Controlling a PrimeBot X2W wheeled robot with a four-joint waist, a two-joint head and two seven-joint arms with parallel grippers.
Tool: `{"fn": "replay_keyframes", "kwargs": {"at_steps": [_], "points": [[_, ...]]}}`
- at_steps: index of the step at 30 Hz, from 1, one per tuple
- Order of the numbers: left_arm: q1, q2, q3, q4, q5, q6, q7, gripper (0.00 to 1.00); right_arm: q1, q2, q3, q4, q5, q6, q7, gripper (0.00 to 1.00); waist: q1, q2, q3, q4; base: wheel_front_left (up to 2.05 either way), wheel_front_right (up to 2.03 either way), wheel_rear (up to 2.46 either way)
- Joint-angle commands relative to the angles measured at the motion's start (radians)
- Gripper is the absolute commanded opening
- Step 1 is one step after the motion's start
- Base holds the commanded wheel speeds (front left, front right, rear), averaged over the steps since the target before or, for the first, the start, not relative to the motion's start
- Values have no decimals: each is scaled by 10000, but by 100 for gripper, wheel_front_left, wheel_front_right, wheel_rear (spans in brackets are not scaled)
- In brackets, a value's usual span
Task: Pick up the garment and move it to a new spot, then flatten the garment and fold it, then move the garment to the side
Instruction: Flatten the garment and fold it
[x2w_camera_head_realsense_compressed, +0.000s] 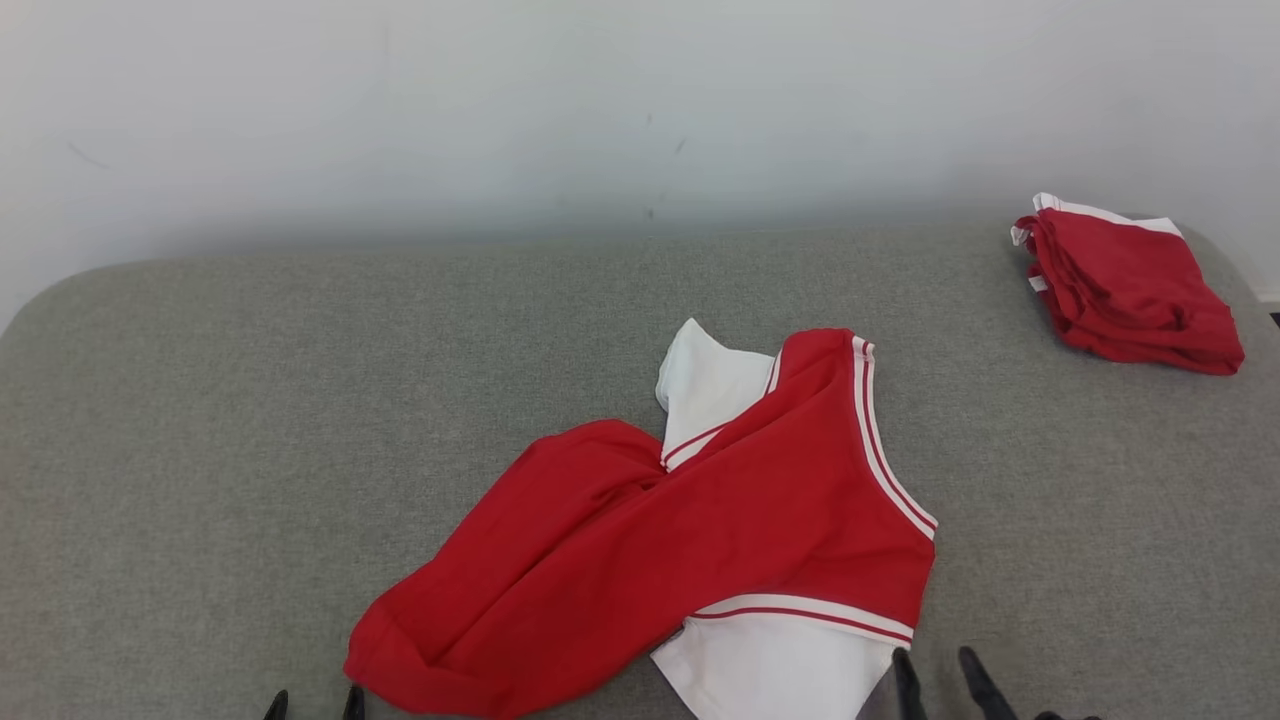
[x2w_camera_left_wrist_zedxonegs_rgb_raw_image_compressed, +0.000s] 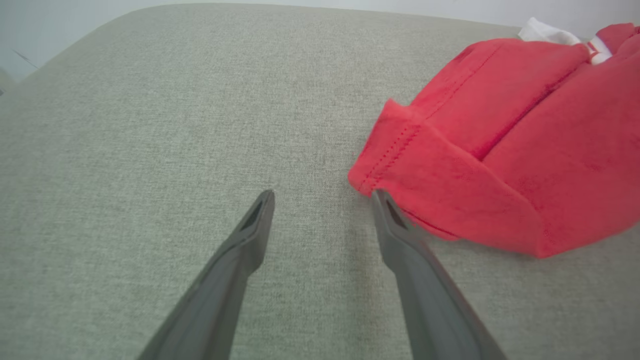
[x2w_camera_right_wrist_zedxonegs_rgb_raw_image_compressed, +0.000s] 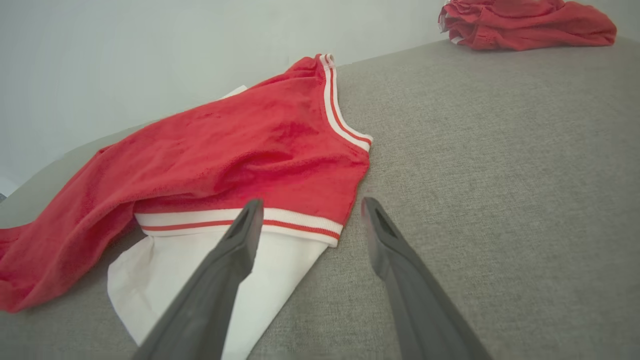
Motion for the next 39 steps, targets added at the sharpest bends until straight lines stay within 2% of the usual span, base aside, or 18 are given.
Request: {"fn": "replay_keyframes", "kwargs": {"at_steps": [1, 14, 18, 24, 25, 28, 29, 30, 31, 36, 39], "points": [[-204, 6, -49, 13, 23, -1, 34, 100, 24, 29, 93, 100, 79, -28, 3, 100, 1, 0, 62, -46, 0, 0, 0], [-1027, 482, -650, 560, 125, -447, 978, 100, -299, 26, 1492, 2171, 642, -28, 4, 100, 1, 0, 281, -85, 0, 0, 0], [-1411, 789, -965, 886, 171, -645, 1179, 100, -482, 38, 2124, 2627, 879, -28, 18, 100, 1, 0, 305, -77, 0, 0, 0], [-1764, 885, -1413, 1328, -105, -806, 1475, 100, -865, 44, 3003, 3369, 1270, -28, 239, 100, 1, 0, 367, -65, 0, 0, 0], [-1800, 872, -1481, 1402, -161, -818, 1478, 98, -954, 47, 3140, 3485, 1331, -26, 243, 100, 1, 0, 369, -62, 0, 0, 0], [-1878, 809, -1649, 1640, -317, -861, 1506, 71, -1198, 58, 3584, 3772, 1583, -3, 258, 100, 1, 0, 352, -49, 0, 0, 0], [-1870, 748, -1671, 1726, -438, -871, 1533, 39, -1273, 61, 3721, 3848, 1659, -3, 256, 73, 1, 0, 339, -46, 0, 0, 0], [-1874, 709, -1721, 1791, -521, -880, 1570, 15, -1353, 72, 3848, 3938, 1712, 0, 256, 41, 1, 0, 334, -42, 0, 0, 0], [-1885, 657, -1761, 1815, -650, -889, 1555, 0, -1413, 80, 3952, 3993, 1811, 9, 247, 0, 1, 0, 324, -31, 0, 0, 0], [-1720, 626, -2034, 1888, -957, -880, 1315, 0, -1675, 66, 4172, 4151, 2107, 6, 129, 0, 1, 0, 236, 30, 0, 0, 0], [-1531, 607, -1753, 1701, -1290, -856, 790, 0, -1820, 41, 3709, 3969, 1913, -5, 46, 0, 1, 0, 145, 2, 0, 0, 0]]}}
